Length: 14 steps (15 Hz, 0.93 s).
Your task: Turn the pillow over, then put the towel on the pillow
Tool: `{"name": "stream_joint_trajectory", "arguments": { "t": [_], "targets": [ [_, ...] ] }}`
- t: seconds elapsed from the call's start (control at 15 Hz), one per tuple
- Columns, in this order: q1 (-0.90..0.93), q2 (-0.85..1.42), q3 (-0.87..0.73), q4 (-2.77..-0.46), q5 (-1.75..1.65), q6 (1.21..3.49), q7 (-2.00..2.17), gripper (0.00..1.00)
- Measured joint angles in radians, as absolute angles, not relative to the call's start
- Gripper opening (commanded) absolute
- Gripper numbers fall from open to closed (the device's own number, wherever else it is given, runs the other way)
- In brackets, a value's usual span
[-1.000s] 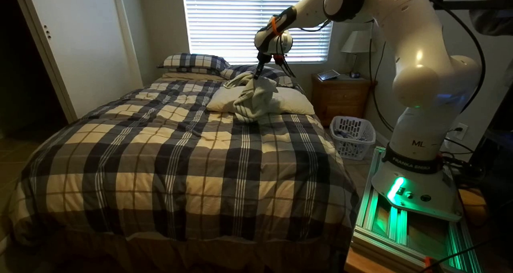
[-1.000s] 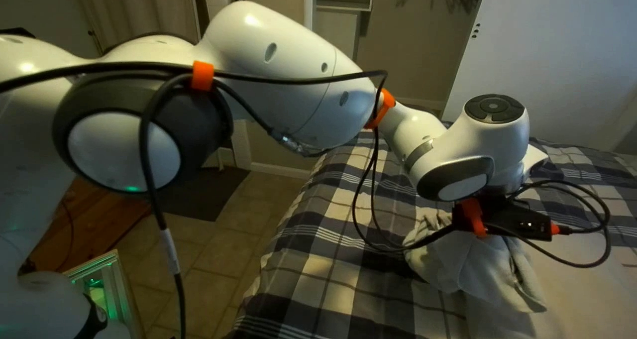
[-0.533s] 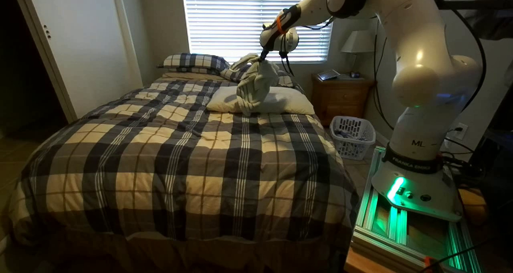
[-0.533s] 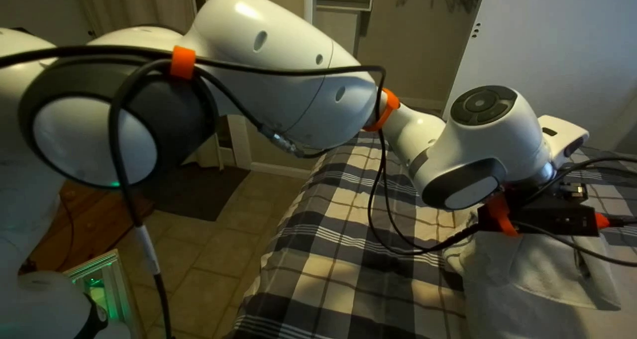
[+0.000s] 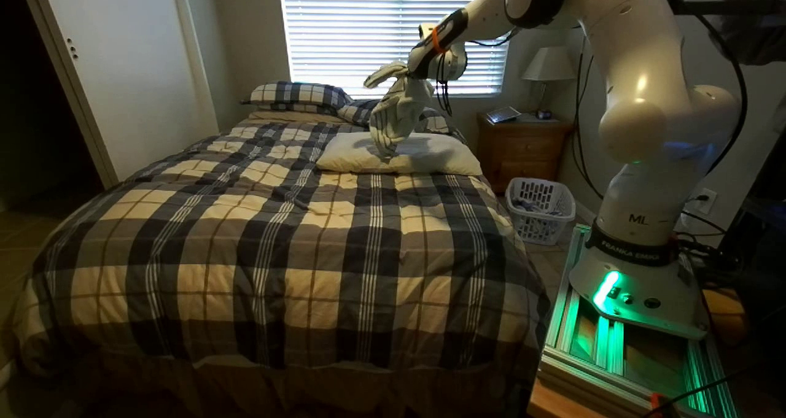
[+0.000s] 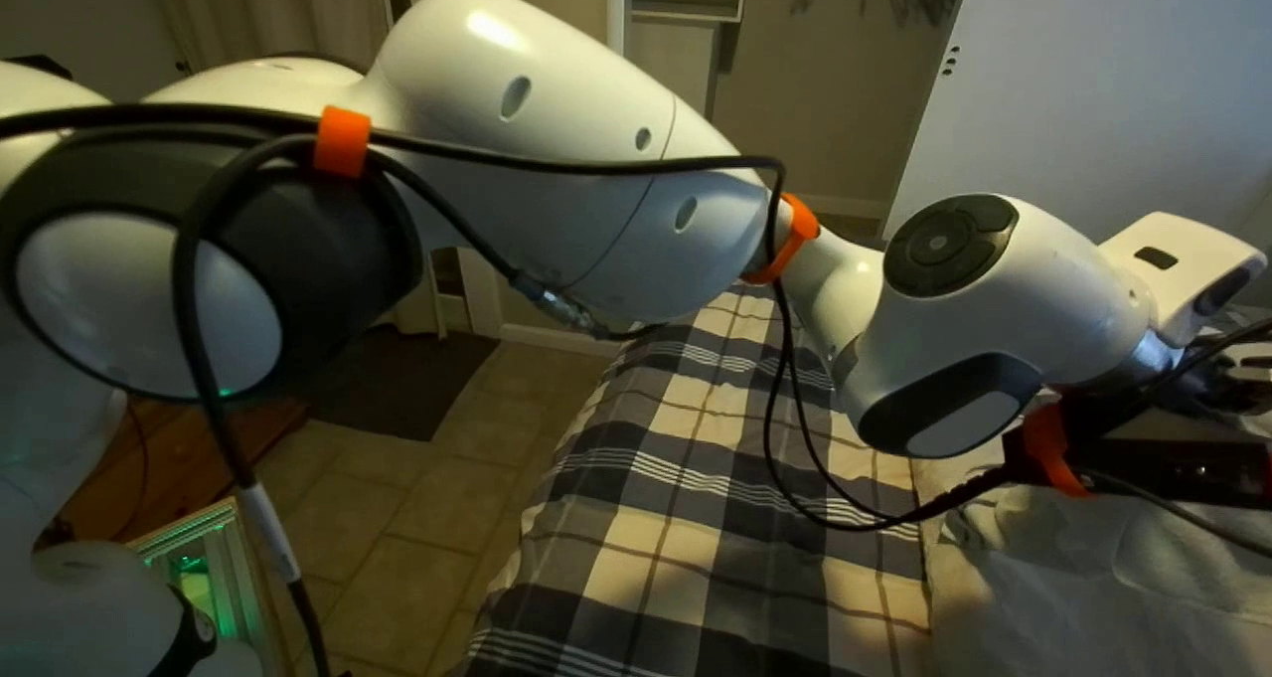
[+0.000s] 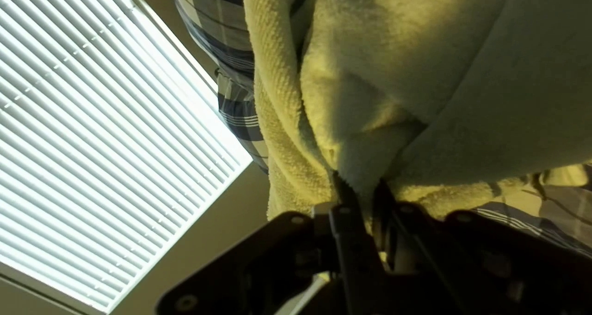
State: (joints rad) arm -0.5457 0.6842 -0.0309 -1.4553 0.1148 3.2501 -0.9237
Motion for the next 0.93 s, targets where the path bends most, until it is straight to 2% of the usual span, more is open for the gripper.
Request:
{"name": "stream_joint_trajectory", "arguments": {
  "t": [0.27,0.33,0.4,0.93],
  "targets": [
    [-0.549,0.693,-0.064,-1.461,0.115,3.285,-0.894,0.08],
    [-0.549,0.697,-0.074,-1.461,0.115,3.296,-0.889,0.37],
    [-0.551,0.7,-0.081,-1.461,0.115,3.301,-0.885,0.38],
    [-0.548,0.708,-0.117,-1.46,0.115,3.368,-0.879,0.92]
  ]
}}
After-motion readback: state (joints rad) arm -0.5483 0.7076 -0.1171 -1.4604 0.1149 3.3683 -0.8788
